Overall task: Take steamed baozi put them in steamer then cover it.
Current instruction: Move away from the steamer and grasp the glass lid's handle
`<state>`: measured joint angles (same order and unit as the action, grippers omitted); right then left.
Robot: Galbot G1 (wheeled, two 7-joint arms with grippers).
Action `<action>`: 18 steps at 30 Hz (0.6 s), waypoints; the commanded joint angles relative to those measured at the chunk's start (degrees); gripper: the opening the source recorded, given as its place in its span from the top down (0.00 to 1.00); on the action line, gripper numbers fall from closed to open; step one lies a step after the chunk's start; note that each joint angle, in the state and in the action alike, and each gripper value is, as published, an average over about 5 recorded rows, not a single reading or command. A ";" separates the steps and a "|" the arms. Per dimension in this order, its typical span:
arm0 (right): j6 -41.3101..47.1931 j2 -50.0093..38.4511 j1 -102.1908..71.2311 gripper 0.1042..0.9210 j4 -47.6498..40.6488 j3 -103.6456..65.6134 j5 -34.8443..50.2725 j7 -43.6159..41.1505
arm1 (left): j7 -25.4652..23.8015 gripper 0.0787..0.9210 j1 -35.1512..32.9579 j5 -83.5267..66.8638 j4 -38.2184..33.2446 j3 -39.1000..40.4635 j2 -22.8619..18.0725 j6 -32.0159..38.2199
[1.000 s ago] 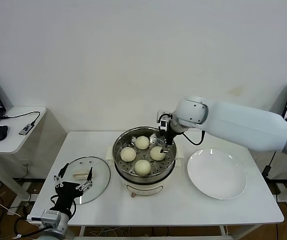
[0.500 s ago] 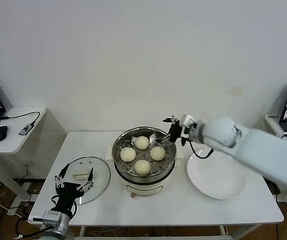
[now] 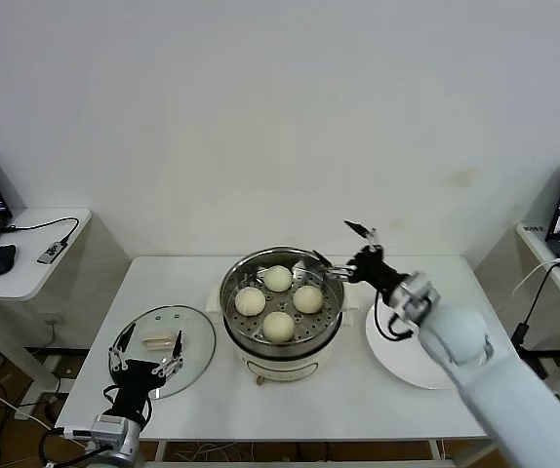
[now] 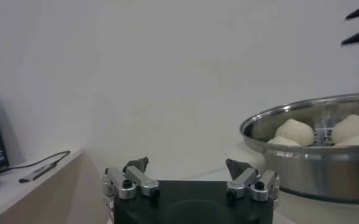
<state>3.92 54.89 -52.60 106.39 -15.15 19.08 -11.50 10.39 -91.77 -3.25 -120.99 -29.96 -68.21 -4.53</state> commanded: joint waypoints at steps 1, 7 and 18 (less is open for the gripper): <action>-7.85 21.47 -38.30 0.12 8.70 -43.40 -6.64 -5.06 | 3.44 0.12 -0.48 14.76 6.34 -2.16 1.76 3.60; -7.48 24.21 -42.91 0.12 8.72 -48.08 -5.47 -1.53 | 2.63 0.12 -1.60 43.83 14.42 -3.50 5.16 7.16; -7.97 27.95 -44.47 0.12 3.44 -49.90 -7.54 1.83 | 4.48 0.12 5.89 67.51 26.56 -1.04 8.19 9.18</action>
<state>-2.17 76.61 -88.23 111.30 -55.17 13.43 -11.23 13.52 -91.40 37.10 -106.54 -32.36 -62.72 2.17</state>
